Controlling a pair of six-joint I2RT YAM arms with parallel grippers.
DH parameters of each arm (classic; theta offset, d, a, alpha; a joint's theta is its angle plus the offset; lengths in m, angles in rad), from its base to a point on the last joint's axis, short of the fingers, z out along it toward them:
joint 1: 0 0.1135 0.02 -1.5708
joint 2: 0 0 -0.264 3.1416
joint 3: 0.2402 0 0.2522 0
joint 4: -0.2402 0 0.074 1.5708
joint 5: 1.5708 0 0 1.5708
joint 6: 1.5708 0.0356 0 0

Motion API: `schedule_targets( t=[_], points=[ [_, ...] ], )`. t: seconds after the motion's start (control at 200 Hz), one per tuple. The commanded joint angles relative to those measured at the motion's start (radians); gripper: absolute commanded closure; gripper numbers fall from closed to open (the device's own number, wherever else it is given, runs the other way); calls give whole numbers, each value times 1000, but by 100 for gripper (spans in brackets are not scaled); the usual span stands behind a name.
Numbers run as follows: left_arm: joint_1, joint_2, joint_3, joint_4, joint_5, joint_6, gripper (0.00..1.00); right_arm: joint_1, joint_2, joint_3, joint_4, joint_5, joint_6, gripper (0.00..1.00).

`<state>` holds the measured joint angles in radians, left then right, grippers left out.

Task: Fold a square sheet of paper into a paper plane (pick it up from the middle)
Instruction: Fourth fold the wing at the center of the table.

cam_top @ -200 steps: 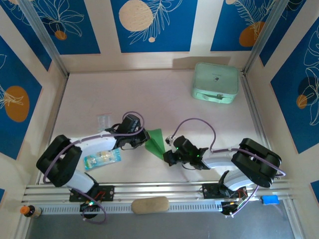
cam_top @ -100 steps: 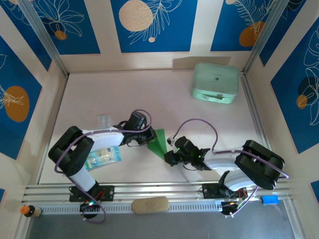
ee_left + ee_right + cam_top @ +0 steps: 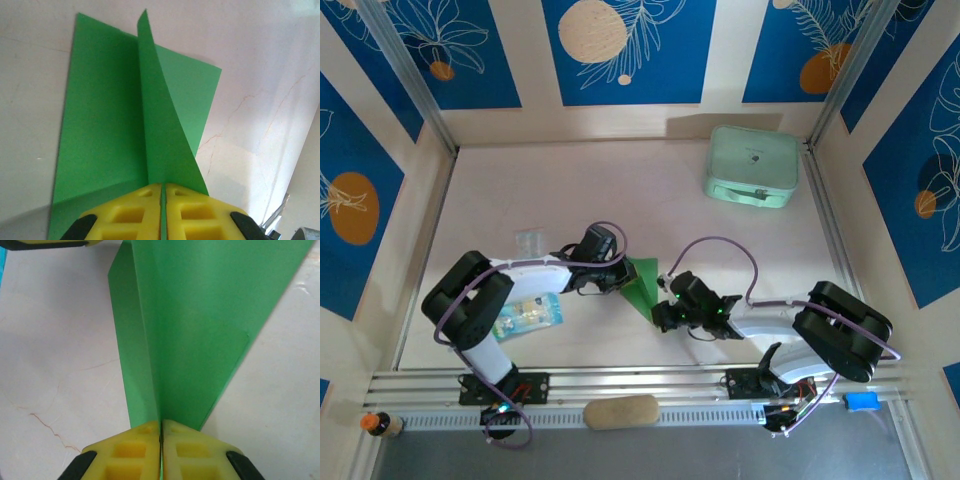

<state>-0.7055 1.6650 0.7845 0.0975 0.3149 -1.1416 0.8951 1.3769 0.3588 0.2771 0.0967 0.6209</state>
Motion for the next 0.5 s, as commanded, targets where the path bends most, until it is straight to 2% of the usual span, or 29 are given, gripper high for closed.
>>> schedule_targets(
  t=[0.0,0.125,0.225,0.495],
  points=[
    [-9,-1,30,2,12,29,86,-18,-6,-19,12,-42,35,92],
    [-9,-40,30,-60,-44,52,82,-50,-18,-39,37,-94,15,93],
    [-8,-53,30,-113,-77,65,85,-74,-32,-48,45,-127,-9,93],
    [-9,5,3,-64,-8,55,91,-90,-23,-38,59,-154,-23,93]
  ],
)
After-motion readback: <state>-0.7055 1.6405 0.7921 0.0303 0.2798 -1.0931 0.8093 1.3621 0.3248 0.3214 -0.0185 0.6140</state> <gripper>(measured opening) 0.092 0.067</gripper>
